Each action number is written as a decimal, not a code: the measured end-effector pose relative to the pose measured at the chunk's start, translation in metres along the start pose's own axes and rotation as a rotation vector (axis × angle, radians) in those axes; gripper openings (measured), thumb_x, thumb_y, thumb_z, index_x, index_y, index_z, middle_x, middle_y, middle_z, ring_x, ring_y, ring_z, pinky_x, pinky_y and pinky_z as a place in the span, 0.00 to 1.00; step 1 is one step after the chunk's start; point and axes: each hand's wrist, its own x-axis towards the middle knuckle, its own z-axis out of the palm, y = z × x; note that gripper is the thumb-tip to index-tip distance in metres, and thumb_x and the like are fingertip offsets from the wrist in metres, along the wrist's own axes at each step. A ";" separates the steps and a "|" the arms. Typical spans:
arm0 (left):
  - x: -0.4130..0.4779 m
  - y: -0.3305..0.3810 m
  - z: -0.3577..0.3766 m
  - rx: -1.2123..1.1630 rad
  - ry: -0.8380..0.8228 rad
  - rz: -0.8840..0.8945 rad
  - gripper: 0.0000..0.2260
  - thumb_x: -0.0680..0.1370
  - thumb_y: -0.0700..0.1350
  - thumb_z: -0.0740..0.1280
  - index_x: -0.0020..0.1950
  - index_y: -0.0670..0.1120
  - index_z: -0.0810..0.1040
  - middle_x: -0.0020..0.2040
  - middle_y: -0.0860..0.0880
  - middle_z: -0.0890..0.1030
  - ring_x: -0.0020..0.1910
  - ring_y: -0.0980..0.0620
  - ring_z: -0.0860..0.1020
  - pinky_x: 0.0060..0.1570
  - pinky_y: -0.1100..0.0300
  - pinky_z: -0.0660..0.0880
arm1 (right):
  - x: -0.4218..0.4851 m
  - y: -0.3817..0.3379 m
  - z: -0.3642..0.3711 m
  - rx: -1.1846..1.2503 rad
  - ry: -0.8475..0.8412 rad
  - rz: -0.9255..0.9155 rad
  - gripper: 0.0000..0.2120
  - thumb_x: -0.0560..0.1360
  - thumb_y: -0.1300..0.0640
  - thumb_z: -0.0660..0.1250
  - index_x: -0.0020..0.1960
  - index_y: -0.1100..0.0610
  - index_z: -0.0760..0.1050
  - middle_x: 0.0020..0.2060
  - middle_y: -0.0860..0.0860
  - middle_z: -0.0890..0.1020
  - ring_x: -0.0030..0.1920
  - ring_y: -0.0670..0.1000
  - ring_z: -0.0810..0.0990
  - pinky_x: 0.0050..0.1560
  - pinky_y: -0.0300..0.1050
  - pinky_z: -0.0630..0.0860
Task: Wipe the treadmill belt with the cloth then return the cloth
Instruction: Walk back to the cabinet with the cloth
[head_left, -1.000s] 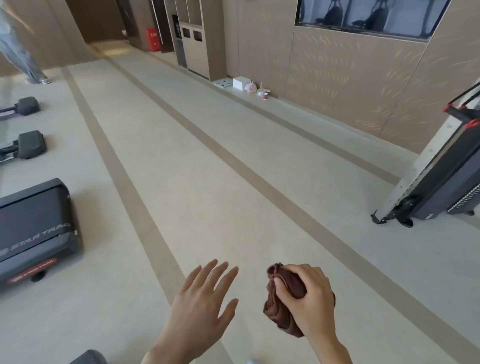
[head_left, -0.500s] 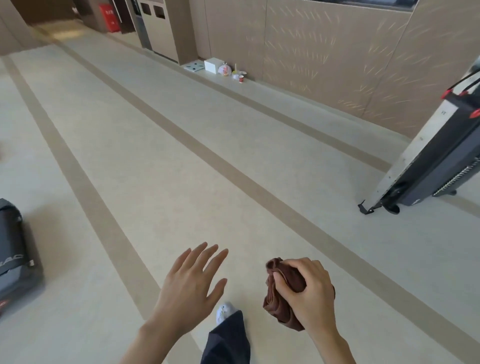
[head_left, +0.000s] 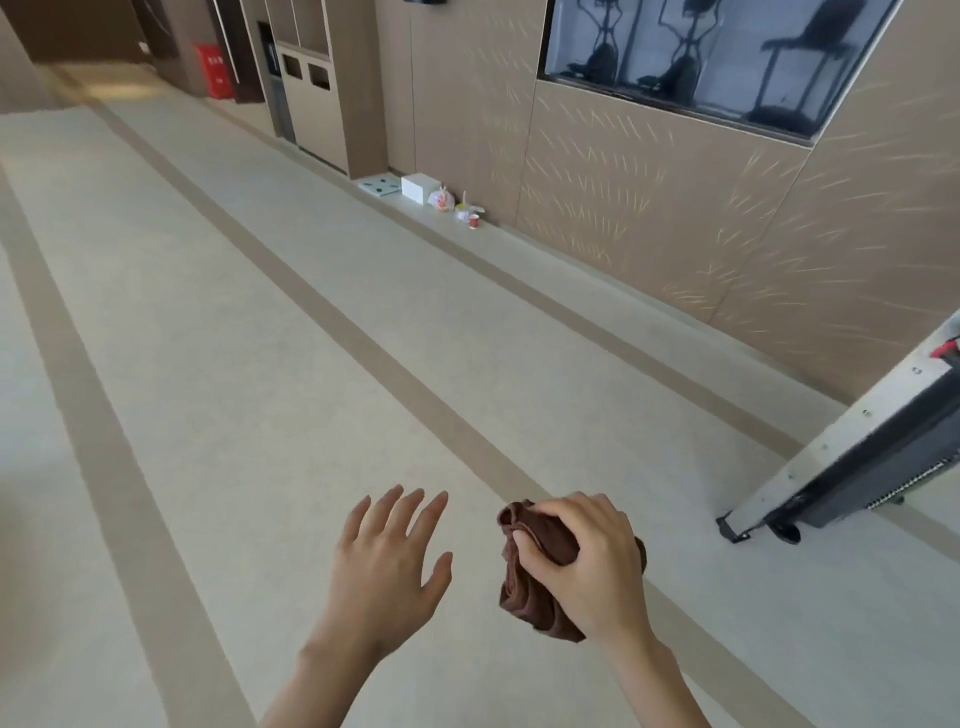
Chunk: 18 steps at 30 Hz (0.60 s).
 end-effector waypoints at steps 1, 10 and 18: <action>0.008 -0.006 0.001 0.009 -0.014 -0.021 0.24 0.72 0.57 0.57 0.62 0.48 0.79 0.55 0.47 0.82 0.57 0.42 0.79 0.59 0.49 0.63 | 0.010 0.002 0.009 0.008 0.000 0.000 0.09 0.67 0.42 0.67 0.42 0.46 0.77 0.37 0.37 0.78 0.41 0.45 0.73 0.45 0.40 0.67; 0.069 -0.062 0.039 0.023 -0.058 -0.145 0.23 0.71 0.58 0.58 0.58 0.49 0.81 0.53 0.48 0.82 0.55 0.43 0.80 0.58 0.49 0.63 | 0.086 0.036 0.097 0.025 -0.134 -0.104 0.11 0.66 0.40 0.68 0.41 0.46 0.78 0.36 0.38 0.78 0.40 0.44 0.72 0.40 0.42 0.69; 0.204 -0.105 0.092 -0.002 -0.107 -0.183 0.22 0.68 0.58 0.59 0.53 0.50 0.84 0.49 0.50 0.83 0.51 0.46 0.82 0.57 0.50 0.64 | 0.209 0.098 0.192 0.063 -0.170 -0.230 0.10 0.64 0.41 0.69 0.40 0.45 0.75 0.35 0.39 0.77 0.39 0.44 0.71 0.38 0.39 0.64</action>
